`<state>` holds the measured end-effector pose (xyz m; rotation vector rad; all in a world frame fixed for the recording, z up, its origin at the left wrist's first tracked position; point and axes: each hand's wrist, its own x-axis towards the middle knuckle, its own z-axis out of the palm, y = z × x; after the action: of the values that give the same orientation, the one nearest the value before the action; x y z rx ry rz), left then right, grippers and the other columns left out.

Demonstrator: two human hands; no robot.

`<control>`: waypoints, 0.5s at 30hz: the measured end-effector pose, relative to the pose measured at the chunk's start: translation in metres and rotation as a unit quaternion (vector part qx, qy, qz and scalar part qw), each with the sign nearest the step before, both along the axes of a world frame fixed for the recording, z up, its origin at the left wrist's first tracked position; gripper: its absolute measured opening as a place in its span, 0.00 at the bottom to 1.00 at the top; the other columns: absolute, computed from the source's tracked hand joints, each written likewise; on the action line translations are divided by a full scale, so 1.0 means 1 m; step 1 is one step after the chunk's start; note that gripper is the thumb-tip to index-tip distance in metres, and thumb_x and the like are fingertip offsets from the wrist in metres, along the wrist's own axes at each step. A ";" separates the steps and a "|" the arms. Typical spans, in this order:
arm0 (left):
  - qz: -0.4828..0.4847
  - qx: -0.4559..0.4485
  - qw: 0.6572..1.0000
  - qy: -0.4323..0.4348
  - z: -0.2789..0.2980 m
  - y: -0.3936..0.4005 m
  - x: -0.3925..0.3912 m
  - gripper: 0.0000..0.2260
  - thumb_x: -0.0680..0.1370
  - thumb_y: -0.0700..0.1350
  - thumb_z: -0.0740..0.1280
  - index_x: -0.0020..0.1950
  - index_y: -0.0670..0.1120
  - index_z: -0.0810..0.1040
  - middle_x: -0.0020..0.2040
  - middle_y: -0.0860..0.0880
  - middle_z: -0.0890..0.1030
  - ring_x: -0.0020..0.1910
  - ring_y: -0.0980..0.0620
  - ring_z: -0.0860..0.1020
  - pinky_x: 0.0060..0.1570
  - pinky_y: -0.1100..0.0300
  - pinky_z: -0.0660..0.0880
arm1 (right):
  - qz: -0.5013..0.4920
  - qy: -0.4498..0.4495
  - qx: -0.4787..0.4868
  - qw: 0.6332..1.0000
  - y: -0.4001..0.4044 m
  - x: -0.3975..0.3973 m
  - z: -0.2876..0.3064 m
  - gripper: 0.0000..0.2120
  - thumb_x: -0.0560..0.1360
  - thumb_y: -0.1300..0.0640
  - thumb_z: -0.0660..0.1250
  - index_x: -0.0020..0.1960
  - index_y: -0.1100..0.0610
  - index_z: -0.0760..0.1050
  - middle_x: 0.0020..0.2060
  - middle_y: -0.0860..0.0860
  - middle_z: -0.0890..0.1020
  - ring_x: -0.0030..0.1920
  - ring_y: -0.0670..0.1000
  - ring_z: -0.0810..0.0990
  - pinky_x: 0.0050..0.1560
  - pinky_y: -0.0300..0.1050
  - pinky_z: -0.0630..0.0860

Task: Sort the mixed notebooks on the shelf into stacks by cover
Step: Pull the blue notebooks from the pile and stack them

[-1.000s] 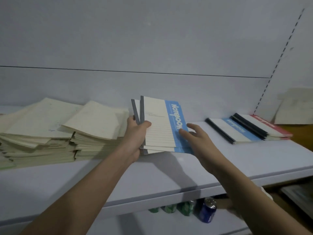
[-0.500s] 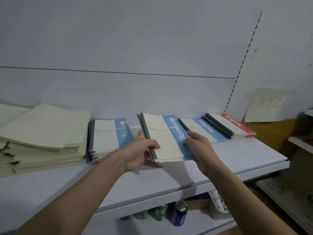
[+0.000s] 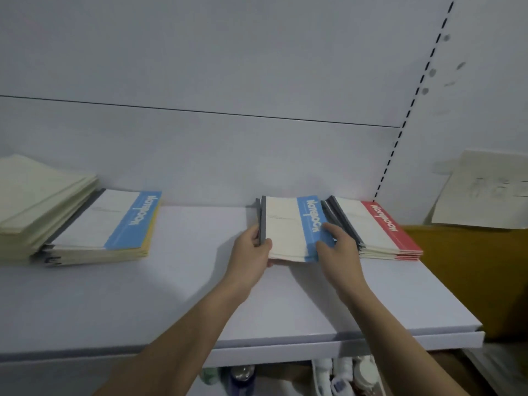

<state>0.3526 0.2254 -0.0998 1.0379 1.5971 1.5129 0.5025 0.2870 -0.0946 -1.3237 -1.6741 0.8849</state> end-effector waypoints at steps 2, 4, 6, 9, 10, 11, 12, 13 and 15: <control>0.021 0.004 0.994 0.105 -0.008 0.016 0.011 0.16 0.79 0.36 0.60 0.63 0.49 0.76 0.57 0.50 0.82 0.52 0.53 0.80 0.49 0.60 0.78 | 0.000 -0.083 0.056 0.995 0.019 0.003 -0.009 0.21 0.78 0.65 0.60 0.71 0.61 0.67 0.68 0.56 0.70 0.65 0.55 0.70 0.59 0.41 0.67; 0.037 -0.014 0.974 0.224 -0.019 0.025 0.016 0.15 0.79 0.40 0.61 0.65 0.48 0.75 0.54 0.47 0.83 0.53 0.46 0.79 0.54 0.52 0.76 | 0.000 -0.207 0.127 0.970 0.029 0.003 -0.020 0.19 0.77 0.64 0.61 0.67 0.64 0.70 0.68 0.61 0.69 0.65 0.60 0.68 0.62 0.49 0.66; 0.031 -0.028 0.957 0.287 -0.026 0.028 0.018 0.15 0.79 0.44 0.62 0.66 0.48 0.75 0.52 0.46 0.83 0.52 0.41 0.78 0.55 0.49 0.75 | 0.000 -0.280 0.177 0.944 0.029 0.000 -0.034 0.18 0.75 0.60 0.60 0.63 0.64 0.73 0.66 0.63 0.71 0.63 0.65 0.70 0.59 0.58 0.71; 0.003 -0.031 0.950 0.310 -0.032 0.030 0.014 0.20 0.75 0.56 0.63 0.66 0.53 0.76 0.55 0.52 0.83 0.55 0.46 0.79 0.58 0.49 0.75 | 0.007 -0.305 0.182 0.935 0.022 0.002 -0.040 0.24 0.76 0.48 0.52 0.61 0.60 0.75 0.64 0.61 0.75 0.62 0.65 0.72 0.58 0.60 0.74; -0.004 -0.044 0.943 0.331 -0.034 0.032 0.012 0.23 0.73 0.61 0.63 0.66 0.56 0.75 0.58 0.56 0.82 0.58 0.48 0.78 0.60 0.50 0.74 | 0.008 -0.308 0.168 0.936 0.021 0.003 -0.041 0.25 0.76 0.45 0.51 0.62 0.59 0.75 0.65 0.61 0.74 0.63 0.64 0.72 0.58 0.60 0.73; -0.006 -0.064 0.928 0.367 -0.035 0.032 0.012 0.25 0.72 0.64 0.64 0.67 0.58 0.73 0.60 0.58 0.80 0.60 0.50 0.76 0.62 0.51 0.72 | 0.008 -0.309 0.154 0.938 0.020 0.004 -0.041 0.27 0.76 0.44 0.49 0.64 0.58 0.74 0.66 0.61 0.72 0.63 0.64 0.71 0.59 0.59 0.71; -0.002 -0.085 0.911 0.404 -0.036 0.032 0.014 0.28 0.70 0.66 0.64 0.68 0.60 0.71 0.61 0.59 0.78 0.61 0.51 0.73 0.63 0.52 0.69 | 0.011 -0.312 0.141 0.940 0.020 0.005 -0.042 0.28 0.76 0.42 0.48 0.65 0.57 0.72 0.68 0.60 0.70 0.63 0.64 0.69 0.59 0.59 0.70; 0.003 -0.102 0.893 0.438 -0.037 0.031 0.016 0.32 0.68 0.69 0.62 0.70 0.60 0.69 0.62 0.59 0.76 0.63 0.51 0.71 0.63 0.53 0.67 | 0.016 -0.315 0.130 0.940 0.020 0.007 -0.042 0.28 0.76 0.42 0.47 0.66 0.56 0.70 0.69 0.60 0.68 0.64 0.63 0.67 0.61 0.58 0.68; 0.000 -0.114 0.872 0.475 -0.039 0.031 0.016 0.37 0.66 0.71 0.57 0.74 0.60 0.63 0.66 0.56 0.71 0.67 0.50 0.67 0.62 0.55 0.63 | 0.026 -0.305 0.119 0.944 0.023 0.009 -0.042 0.24 0.79 0.41 0.50 0.68 0.54 0.66 0.72 0.57 0.63 0.68 0.60 0.63 0.66 0.56 0.64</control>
<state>0.3687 0.2563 -0.1389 1.7809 2.3324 0.7547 0.5111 0.3102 -0.1370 -1.4748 -2.2121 0.2829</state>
